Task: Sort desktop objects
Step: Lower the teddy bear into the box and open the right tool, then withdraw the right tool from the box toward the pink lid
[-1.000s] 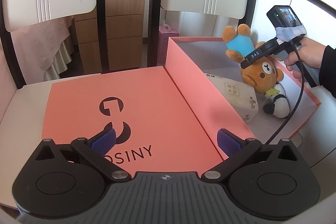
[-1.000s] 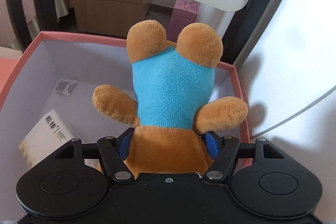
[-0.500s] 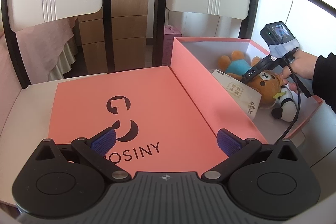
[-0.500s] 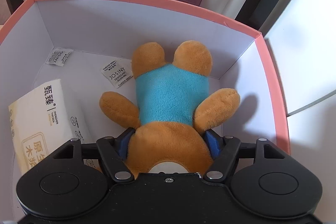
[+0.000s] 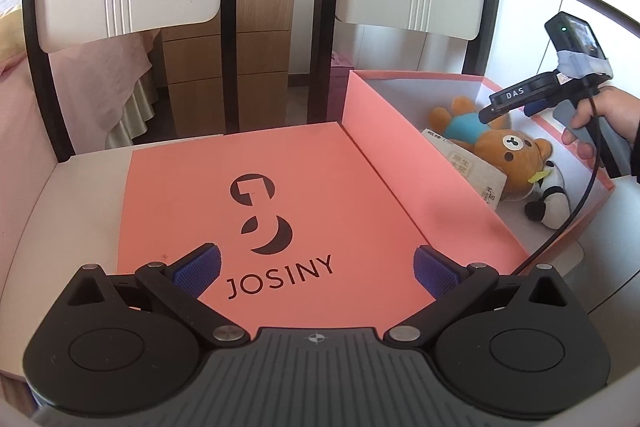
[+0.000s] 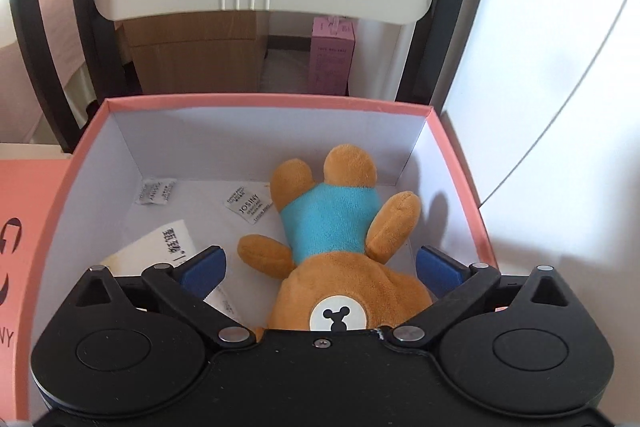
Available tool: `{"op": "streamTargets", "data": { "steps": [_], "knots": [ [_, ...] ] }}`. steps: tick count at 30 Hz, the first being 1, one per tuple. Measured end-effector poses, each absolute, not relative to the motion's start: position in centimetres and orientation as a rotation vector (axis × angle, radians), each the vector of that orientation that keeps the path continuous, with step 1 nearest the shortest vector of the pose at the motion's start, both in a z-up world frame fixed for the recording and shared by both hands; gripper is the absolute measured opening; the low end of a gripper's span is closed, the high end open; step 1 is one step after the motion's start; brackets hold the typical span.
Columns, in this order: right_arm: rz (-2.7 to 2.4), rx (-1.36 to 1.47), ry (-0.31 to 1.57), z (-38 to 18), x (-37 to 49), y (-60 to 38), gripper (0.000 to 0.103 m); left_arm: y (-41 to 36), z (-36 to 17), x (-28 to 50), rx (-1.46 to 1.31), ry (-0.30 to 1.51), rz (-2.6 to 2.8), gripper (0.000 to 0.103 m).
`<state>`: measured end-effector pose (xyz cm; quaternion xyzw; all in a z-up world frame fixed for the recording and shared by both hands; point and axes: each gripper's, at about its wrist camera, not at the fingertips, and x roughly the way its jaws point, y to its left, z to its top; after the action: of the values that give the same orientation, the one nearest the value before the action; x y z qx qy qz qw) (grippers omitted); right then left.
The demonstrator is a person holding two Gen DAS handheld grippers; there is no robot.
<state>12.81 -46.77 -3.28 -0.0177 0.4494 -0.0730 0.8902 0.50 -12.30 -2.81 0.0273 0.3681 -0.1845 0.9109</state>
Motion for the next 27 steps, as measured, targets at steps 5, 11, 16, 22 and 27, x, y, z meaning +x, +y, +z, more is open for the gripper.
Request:
{"op": "streamTargets", "data": {
  "steps": [5,11,16,22,27],
  "knots": [
    [-0.147,-0.006,0.893,1.3,9.4,-45.5,0.102,-10.7,-2.6,-0.1,0.051,0.742,-0.341,0.103],
    [-0.114,-0.018,0.818,3.7,5.9,-40.5,0.102,-9.0,-2.5,-1.1,0.038,0.724,-0.336,0.103],
    [-0.056,0.006,0.753,5.6,2.2,-36.1,0.102,-7.9,-2.5,-1.8,0.030,0.713,-0.337,0.103],
    [0.029,-0.011,0.669,6.2,-2.2,-30.9,0.102,-6.5,-2.9,-2.4,0.020,0.719,-0.316,0.103],
    [0.102,-0.084,0.568,5.1,-4.4,-27.3,0.102,-5.3,-3.2,-2.6,0.016,0.727,-0.314,0.103]
  ]
}}
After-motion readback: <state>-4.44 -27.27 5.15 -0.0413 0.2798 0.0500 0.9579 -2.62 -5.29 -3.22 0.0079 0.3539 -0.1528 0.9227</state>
